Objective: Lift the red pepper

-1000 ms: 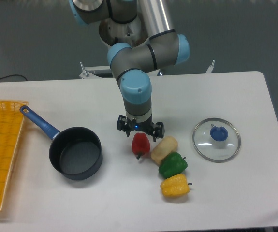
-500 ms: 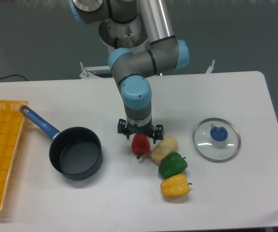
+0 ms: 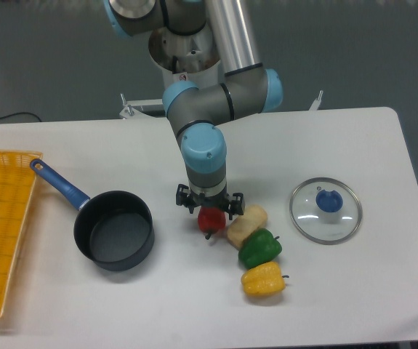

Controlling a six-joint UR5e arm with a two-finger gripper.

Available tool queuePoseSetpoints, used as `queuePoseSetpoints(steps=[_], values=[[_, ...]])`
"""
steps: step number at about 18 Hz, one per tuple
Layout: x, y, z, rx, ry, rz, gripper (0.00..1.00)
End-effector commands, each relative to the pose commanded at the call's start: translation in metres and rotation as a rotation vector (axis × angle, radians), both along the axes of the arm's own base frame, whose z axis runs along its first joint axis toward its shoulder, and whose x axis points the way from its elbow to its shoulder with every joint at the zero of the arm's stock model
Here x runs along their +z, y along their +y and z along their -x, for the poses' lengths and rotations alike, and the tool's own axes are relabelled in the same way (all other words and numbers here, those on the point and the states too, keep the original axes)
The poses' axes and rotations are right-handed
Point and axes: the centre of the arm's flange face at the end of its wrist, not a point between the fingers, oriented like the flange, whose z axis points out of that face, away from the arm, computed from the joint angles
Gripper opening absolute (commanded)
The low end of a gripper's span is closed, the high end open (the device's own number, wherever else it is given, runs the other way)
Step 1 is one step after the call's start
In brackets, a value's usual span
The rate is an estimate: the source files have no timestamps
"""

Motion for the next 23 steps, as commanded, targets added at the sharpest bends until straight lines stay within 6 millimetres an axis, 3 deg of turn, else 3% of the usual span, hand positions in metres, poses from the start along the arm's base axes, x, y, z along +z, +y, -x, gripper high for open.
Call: queuePoseSetpoints(steps=[2, 7, 11, 13, 18, 23], values=[[0.0, 0.003, -0.001, -0.002, 0.004, 0.0, 0.95], [-0.01, 0.006, -0.005, -0.011, 0.044, 0.051, 0.68], [-0.009, 0.006, -0.005, -0.01, 0.046, 0.051, 0.37], [-0.008, 0.006, -0.005, -0.01, 0.046, 0.049, 0.3], [0.003, 0.008, -0.006, -0.016, 0.054, 0.031, 0.3], [0.032, 0.005, -0.006, -0.048, 0.067, -0.026, 0.3]])
